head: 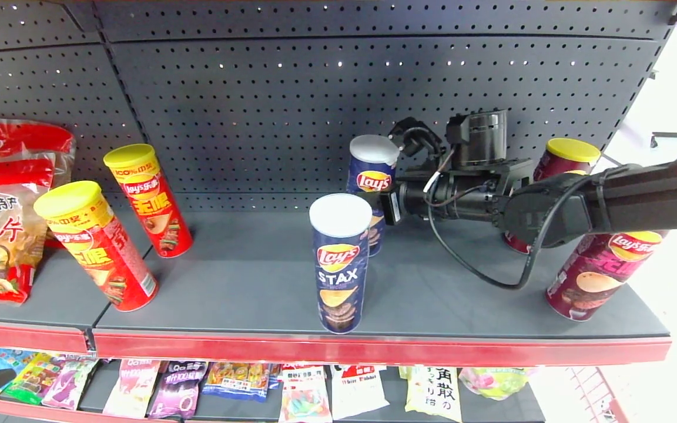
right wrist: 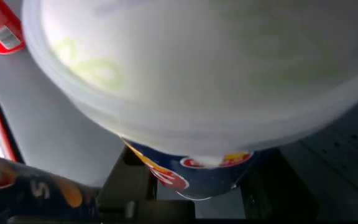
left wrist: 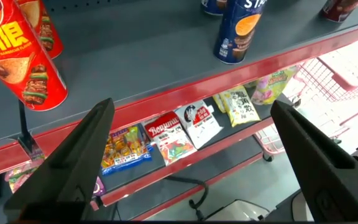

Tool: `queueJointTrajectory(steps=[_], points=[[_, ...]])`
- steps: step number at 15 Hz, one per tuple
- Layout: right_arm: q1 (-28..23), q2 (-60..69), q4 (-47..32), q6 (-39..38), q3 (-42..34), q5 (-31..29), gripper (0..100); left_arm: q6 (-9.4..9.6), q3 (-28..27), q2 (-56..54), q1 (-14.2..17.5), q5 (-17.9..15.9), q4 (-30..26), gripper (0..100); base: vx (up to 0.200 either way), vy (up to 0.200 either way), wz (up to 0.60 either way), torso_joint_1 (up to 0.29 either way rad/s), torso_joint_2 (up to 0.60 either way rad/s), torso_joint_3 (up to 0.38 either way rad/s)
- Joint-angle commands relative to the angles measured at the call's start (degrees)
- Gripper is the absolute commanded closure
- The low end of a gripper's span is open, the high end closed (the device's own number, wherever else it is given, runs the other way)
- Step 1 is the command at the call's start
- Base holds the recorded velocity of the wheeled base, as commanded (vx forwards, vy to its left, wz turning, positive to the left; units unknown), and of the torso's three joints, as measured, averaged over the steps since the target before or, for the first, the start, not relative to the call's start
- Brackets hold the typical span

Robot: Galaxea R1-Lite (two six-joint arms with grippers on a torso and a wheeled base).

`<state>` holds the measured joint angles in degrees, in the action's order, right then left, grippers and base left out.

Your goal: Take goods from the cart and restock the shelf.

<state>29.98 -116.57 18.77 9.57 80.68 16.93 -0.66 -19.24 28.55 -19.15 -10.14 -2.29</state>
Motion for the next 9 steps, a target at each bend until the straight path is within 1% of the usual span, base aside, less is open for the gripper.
queueJointTrajectory(steps=[1,4,9], points=[[0.3,-2.0,0.0,0.4,1.2,-0.1,100,-0.04,-0.1,0.3,0.0,0.0,0.0,0,0.0,0.0,0.0,0.0,0.0,0.0],[0.3,-3.4,-0.2,0.6,3.6,-0.1,100,0.04,-0.3,0.1,0.0,0.0,0.0,0,0.0,0.0,0.0,0.0,0.0,0.0],[0.3,-4.7,-0.4,1.2,4.2,-0.6,100,0.04,-0.2,0.0,0.0,0.0,0.0,0,0.0,0.0,0.0,0.0,0.0,0.0]])
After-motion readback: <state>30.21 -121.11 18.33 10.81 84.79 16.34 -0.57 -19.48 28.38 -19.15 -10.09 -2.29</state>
